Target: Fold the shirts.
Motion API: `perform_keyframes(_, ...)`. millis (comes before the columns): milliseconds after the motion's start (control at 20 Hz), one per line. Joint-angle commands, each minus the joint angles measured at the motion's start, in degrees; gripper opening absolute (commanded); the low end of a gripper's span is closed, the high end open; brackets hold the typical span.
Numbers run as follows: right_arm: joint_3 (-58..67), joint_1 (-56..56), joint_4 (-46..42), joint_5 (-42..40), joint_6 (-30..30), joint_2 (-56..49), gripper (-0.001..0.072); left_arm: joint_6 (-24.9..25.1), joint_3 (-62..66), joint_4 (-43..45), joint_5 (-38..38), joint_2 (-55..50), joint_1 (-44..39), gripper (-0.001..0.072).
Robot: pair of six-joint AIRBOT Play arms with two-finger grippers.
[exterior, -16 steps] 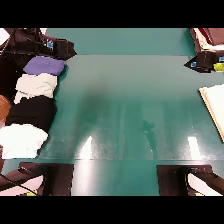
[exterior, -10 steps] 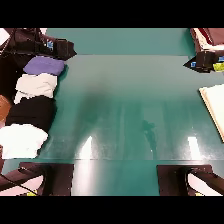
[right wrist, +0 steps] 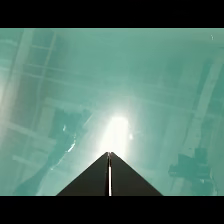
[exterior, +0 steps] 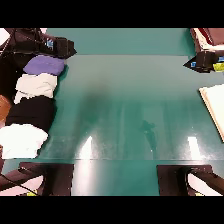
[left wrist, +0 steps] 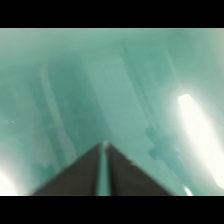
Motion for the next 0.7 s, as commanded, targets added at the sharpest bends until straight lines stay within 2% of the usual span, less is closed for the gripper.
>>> perform_keyframes(0,0.07,0.04,0.02,0.00,0.04,0.04,0.0016,-0.72,-0.09,12.46,7.19,-1.46,0.31,0.0578)
perform_keyframes(50,0.07,0.04,0.00,0.00,0.04,0.04,0.0016,-3.54,-0.09,17.86,8.22,-2.71,0.76,0.0553)
perform_keyframes(150,0.07,0.04,-0.09,0.00,0.04,0.04,0.0016,-8.04,-0.09,24.35,9.09,-6.73,3.48,0.0552)
perform_keyframes(350,0.07,0.02,-0.07,0.00,0.02,0.04,0.0016,-11.89,-0.09,24.48,10.03,-18.23,11.45,0.0552)
perform_keyframes(650,0.07,0.04,-0.07,0.02,0.02,0.04,0.0016,-12.24,-0.07,24.13,17.35,-30.69,18.18,0.0552)
